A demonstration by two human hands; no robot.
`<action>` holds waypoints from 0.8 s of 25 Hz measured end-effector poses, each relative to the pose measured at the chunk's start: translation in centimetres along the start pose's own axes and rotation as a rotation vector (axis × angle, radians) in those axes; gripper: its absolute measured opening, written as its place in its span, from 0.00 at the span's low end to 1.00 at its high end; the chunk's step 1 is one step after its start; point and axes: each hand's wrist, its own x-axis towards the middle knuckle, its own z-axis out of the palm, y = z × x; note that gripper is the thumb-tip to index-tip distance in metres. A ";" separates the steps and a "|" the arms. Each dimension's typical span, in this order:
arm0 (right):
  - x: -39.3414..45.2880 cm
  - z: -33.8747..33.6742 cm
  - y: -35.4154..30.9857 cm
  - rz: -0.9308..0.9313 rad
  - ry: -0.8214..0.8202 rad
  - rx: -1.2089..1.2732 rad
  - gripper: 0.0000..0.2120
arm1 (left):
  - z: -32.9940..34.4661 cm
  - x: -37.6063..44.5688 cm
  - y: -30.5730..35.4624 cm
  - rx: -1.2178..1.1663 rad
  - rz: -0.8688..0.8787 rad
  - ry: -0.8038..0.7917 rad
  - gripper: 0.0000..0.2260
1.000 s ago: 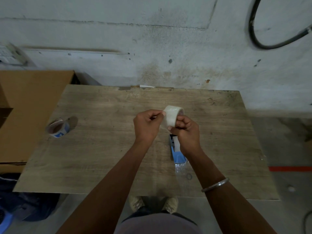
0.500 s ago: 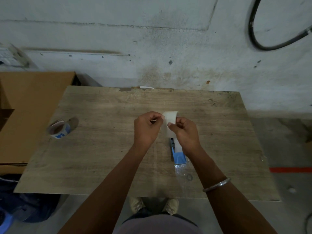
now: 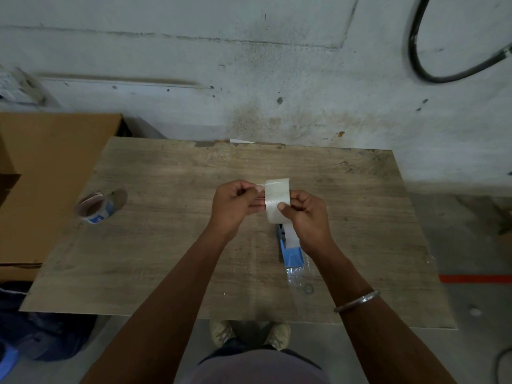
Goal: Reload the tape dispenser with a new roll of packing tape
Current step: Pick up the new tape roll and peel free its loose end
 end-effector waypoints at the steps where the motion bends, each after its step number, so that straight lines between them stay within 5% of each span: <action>1: 0.1 -0.1 0.0 0.001 -0.008 0.001 0.12 | -0.2 0.0 0.2 -0.004 -0.013 -0.016 0.02; 12: 0.6 -1.4 0.6 0.008 -0.103 -0.139 0.10 | -0.8 0.2 0.4 0.051 0.020 -0.065 0.04; 20: 1.0 0.3 1.1 0.047 0.046 -0.181 0.04 | -0.8 -0.1 -0.3 0.092 0.133 -0.126 0.04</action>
